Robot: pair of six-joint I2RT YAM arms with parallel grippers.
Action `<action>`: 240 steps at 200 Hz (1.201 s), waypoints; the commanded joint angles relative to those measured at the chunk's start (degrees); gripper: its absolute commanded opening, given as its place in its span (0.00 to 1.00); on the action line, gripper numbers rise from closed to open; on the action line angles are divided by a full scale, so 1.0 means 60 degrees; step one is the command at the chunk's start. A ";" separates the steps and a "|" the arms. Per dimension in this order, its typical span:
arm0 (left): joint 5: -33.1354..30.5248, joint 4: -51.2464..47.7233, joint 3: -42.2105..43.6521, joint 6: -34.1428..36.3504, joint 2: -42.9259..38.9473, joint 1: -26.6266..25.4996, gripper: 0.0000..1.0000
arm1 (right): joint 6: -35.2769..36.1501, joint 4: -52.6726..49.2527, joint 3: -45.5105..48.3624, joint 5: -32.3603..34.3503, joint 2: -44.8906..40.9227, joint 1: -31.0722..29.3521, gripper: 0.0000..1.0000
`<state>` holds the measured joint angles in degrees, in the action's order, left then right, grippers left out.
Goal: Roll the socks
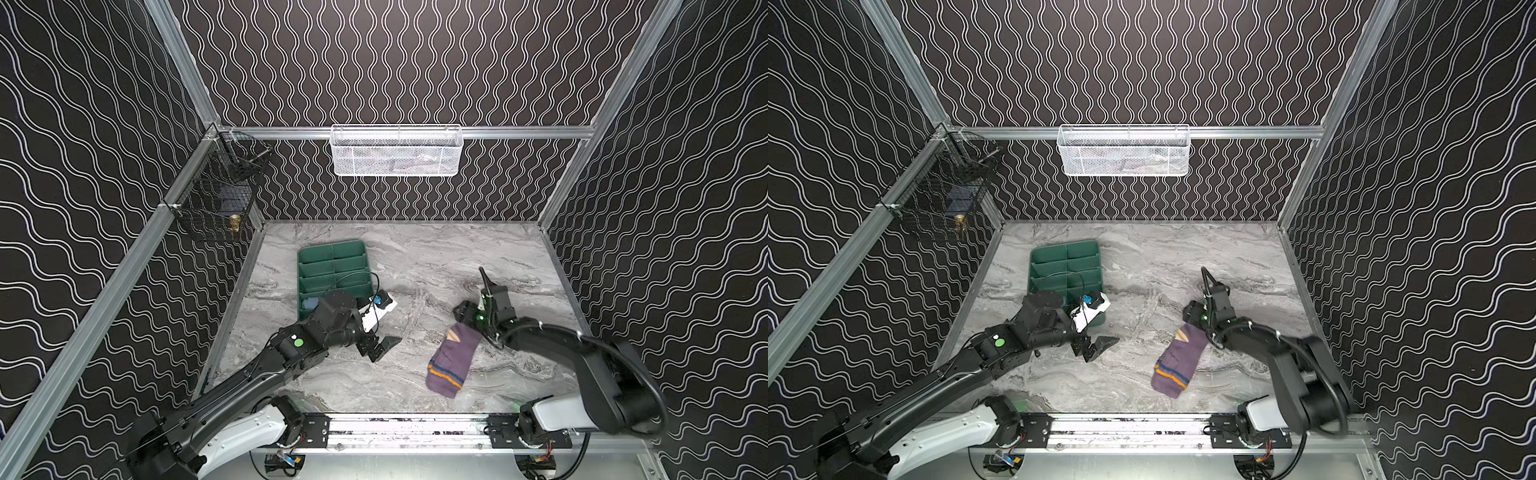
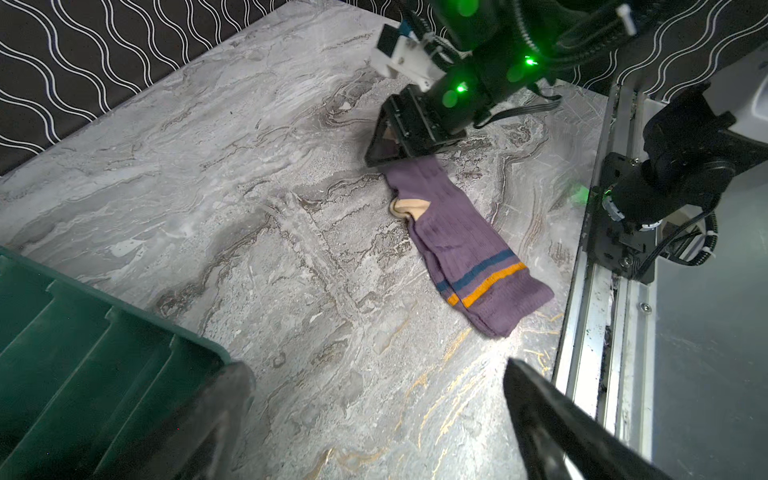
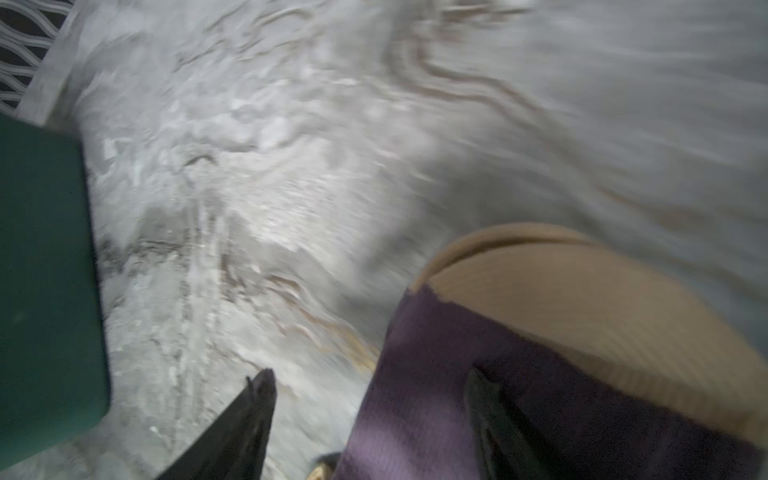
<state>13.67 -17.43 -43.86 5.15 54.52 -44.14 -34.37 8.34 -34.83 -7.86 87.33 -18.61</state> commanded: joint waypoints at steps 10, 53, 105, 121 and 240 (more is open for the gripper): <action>0.0025 0.0085 -0.0164 0.0202 -0.0067 0.0002 0.99 | 0.0930 0.0276 -0.1564 -0.2236 0.1994 -0.0259 0.74; -0.0256 -0.0492 -0.0115 0.0659 -0.0592 -0.0001 0.99 | 0.1323 -0.0439 -0.4684 -0.3001 0.4750 -0.1427 0.73; -0.0052 -0.1043 -0.0274 0.1147 -0.0941 -0.0003 0.99 | 0.1570 -0.0617 -0.5670 -0.2693 0.4651 -0.1476 0.74; 0.0099 -0.1172 -0.0336 0.1351 -0.0807 -0.0011 0.99 | 0.1793 -0.0892 -0.5572 -0.2649 0.4116 -0.1147 0.74; 0.0006 0.0457 0.0071 0.0764 0.0126 -0.0091 0.99 | 0.1036 -0.1223 0.0990 -0.1323 -0.1834 -0.0615 0.75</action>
<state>12.88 -17.87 -43.81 10.59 55.02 -44.64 -25.61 -0.36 -32.97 -15.59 78.61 -22.02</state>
